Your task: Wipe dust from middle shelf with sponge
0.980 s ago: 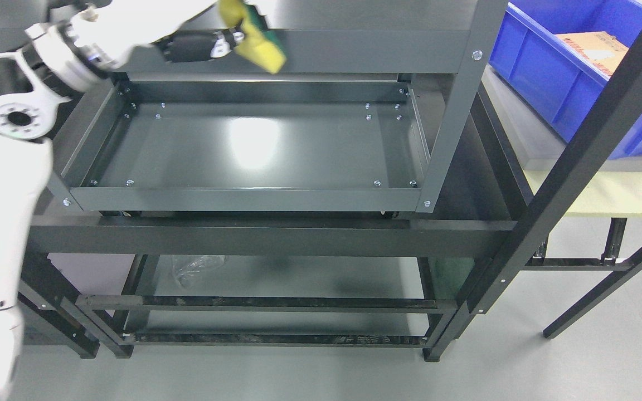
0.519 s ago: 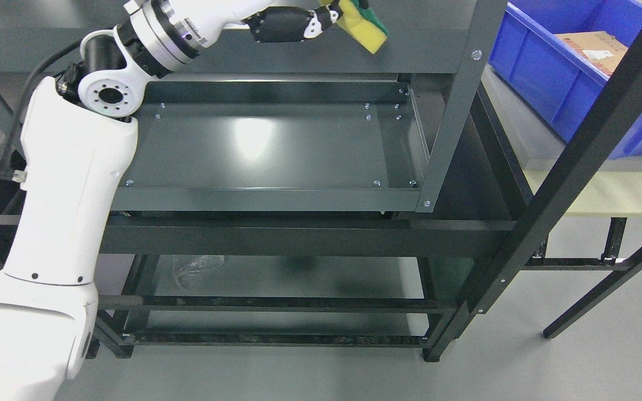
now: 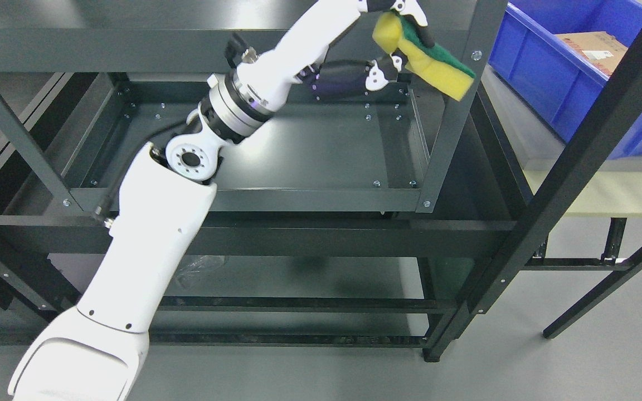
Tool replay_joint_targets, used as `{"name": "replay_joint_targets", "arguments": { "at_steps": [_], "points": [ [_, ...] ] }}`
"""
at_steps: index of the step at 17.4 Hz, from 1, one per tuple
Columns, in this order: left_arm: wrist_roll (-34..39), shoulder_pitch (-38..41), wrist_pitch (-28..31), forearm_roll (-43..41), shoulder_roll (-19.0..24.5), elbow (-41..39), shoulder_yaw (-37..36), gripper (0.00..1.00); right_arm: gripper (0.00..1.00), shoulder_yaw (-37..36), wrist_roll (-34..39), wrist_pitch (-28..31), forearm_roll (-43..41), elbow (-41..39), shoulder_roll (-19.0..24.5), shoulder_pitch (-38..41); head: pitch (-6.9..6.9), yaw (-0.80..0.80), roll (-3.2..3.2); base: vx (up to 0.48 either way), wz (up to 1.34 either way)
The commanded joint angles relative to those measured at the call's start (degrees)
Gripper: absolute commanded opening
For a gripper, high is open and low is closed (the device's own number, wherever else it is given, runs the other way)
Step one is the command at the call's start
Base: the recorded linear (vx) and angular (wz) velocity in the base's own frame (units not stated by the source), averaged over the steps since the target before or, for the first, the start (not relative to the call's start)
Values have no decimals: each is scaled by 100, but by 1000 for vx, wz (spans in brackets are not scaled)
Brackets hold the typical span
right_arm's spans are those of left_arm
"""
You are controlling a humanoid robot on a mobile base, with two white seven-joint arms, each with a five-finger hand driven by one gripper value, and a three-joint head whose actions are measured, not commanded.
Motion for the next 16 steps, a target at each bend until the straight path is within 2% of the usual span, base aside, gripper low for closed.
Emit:
{"name": "replay_joint_targets", "arguments": {
  "at_steps": [1,3,7,9,12,16],
  "points": [
    [346,1337,5,936,-275,-1002,-1978,1,100,0,4,4,0,-100,-100,0,0,0,0,0,0],
    [461,2144,5,927,-275,-1257,-1955,1,100,0,4,4,0,-100,-100,0,0,0,0,0,0],
    [891,3202,864,927,-275,-1548,-446,2,100,0,4,4,0,-100,-100,0,0,0,0,0,0],
    [1084,3326,1539,927,-275,-1540,713,2,100,0,4,4,0,-100,-100,0,0,0,0,0,0],
    [1331,3317,2952,927,-275,-1531,2146,2,100,0,4,4,0,-100,-100,0,0,0,0,0,0],
    [1463,3151,4184,910,-275,-1662,3150,1,100,0,4,4,0,-100,-100,0,0,0,0,0,0]
  ]
}}
